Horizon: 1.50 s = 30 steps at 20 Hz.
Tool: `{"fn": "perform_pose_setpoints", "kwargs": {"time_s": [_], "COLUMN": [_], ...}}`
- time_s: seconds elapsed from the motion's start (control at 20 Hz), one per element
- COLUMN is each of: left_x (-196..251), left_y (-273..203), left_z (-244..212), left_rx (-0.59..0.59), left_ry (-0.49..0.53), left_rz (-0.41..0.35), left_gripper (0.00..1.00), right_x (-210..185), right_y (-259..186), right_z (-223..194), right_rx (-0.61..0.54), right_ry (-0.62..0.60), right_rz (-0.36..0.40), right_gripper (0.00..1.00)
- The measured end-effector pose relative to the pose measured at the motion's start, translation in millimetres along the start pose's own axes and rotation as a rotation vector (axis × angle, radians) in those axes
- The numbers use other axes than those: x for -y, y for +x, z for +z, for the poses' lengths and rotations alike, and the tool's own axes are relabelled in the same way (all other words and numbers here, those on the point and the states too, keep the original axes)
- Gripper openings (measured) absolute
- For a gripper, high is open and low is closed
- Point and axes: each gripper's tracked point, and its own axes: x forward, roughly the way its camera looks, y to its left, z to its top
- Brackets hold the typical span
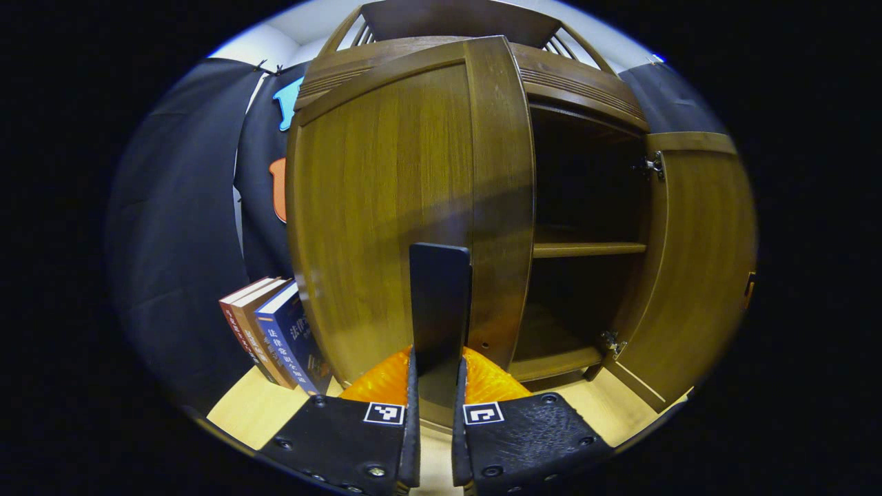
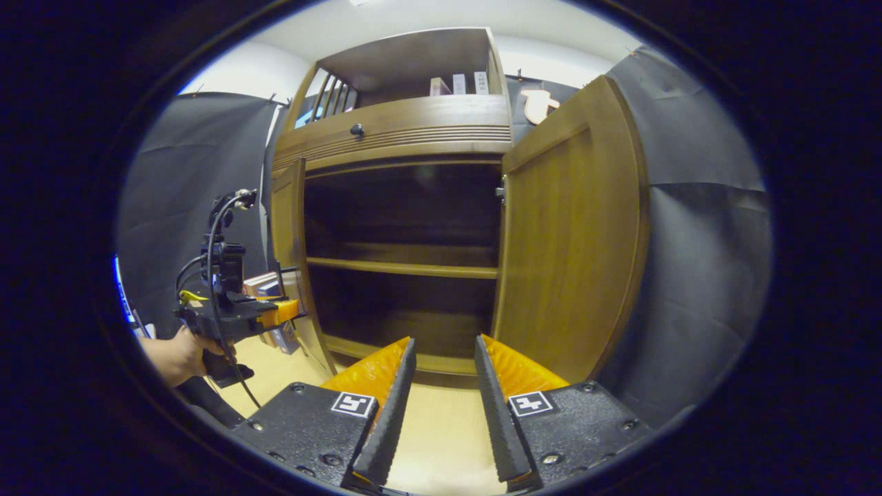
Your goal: Open the right door of the double-door shoe cabinet with the right hand, and open the left door with the left hand.
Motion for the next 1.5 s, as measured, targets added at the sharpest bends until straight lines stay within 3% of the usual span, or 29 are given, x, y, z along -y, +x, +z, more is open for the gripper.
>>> {"fn": "perform_pose_setpoints", "kwargs": {"time_s": [0.65, 0.85, 1.1, 1.35, 1.5], "left_x": [-65.7, -87.2, -112.8, -138.2, -137.4], "left_y": [-60.5, -71.5, -79.2, -84.8, -85.8], "left_z": [-15.3, -18.4, -20.1, -18.5, -19.8], "left_rx": [-0.011, -0.013, -0.012, -0.001, -0.006], "left_ry": [-0.064, -0.037, -0.057, -0.073, -0.049], "left_rz": [0.177, 0.223, 0.245, 0.256, 0.237], "left_gripper": [0.16, 0.16, 0.16, 0.15, 0.15], "right_x": [-7.7, -12.1, -12.8, -14.5, -17.3], "right_y": [4.7, 8.8, 10.8, 17.1, 20.1], "right_z": [-1.9, 1.2, 3.8, 7.8, 9.6], "right_rx": [-0.013, -0.015, -0.013, -0.001, 0.001], "right_ry": [-0.014, -0.02, -0.019, -0.004, -0.003], "right_rz": [0.075, 0.089, 0.085, 0.066, 0.065], "right_gripper": [0.58, 0.58, 0.58, 0.72, 0.73]}}
